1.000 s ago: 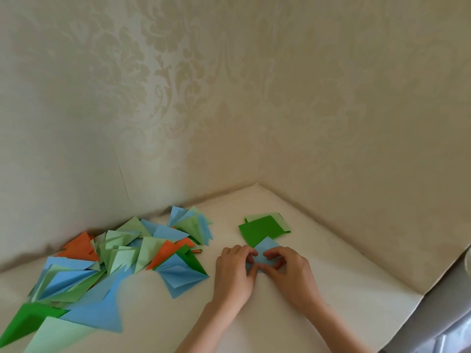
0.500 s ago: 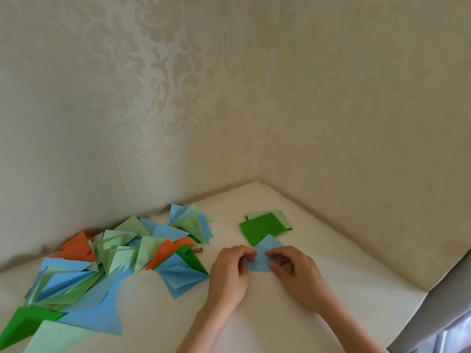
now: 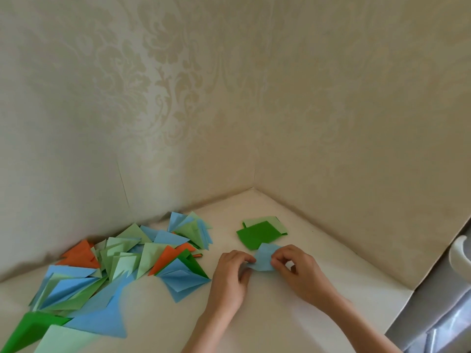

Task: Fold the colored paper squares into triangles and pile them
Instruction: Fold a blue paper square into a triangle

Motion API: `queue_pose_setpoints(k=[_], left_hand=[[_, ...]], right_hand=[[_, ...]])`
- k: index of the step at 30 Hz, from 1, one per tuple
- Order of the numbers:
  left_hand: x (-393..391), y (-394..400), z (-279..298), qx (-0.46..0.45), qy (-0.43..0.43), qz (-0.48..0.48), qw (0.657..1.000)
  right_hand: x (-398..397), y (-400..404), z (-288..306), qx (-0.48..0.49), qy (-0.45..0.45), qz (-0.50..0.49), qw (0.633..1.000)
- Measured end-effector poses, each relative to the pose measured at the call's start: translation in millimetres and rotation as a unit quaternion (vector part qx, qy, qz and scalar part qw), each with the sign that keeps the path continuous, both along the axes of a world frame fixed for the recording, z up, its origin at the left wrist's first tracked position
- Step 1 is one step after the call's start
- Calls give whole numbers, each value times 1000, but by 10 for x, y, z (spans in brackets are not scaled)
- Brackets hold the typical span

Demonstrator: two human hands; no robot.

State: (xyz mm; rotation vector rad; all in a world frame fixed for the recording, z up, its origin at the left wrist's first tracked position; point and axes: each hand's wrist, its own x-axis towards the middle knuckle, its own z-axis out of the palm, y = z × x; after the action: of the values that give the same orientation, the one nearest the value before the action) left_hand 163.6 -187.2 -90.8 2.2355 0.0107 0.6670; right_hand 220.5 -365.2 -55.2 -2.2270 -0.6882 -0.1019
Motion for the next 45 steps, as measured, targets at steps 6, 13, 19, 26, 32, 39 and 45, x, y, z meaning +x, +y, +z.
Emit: queue_pose_setpoints(k=[6, 13, 19, 26, 32, 39, 45], left_hand=[[-23, -16, 50, 10, 19, -9, 1000], [-19, -9, 27, 28, -9, -30, 999], [-30, -18, 23, 21, 3, -26, 999], [11, -64, -16, 38, 1, 13, 999], [88, -66, -41, 55, 11, 25, 998], [100, -83, -45, 79, 19, 40, 996], [91, -79, -32, 56, 11, 50, 997]], right_hand=[[-80, -28, -91, -4, -11, -21, 1000], [-177, -158, -227, -30, -60, 1, 998], [-136, -49, -268, -24, -73, -50, 996], [-120, 57, -313, -1, -68, -101, 993], [-106, 100, -336, 7, -52, -114, 992], [-120, 105, -363, 18, -57, -107, 992], [-104, 83, -342, 41, -54, -98, 993]])
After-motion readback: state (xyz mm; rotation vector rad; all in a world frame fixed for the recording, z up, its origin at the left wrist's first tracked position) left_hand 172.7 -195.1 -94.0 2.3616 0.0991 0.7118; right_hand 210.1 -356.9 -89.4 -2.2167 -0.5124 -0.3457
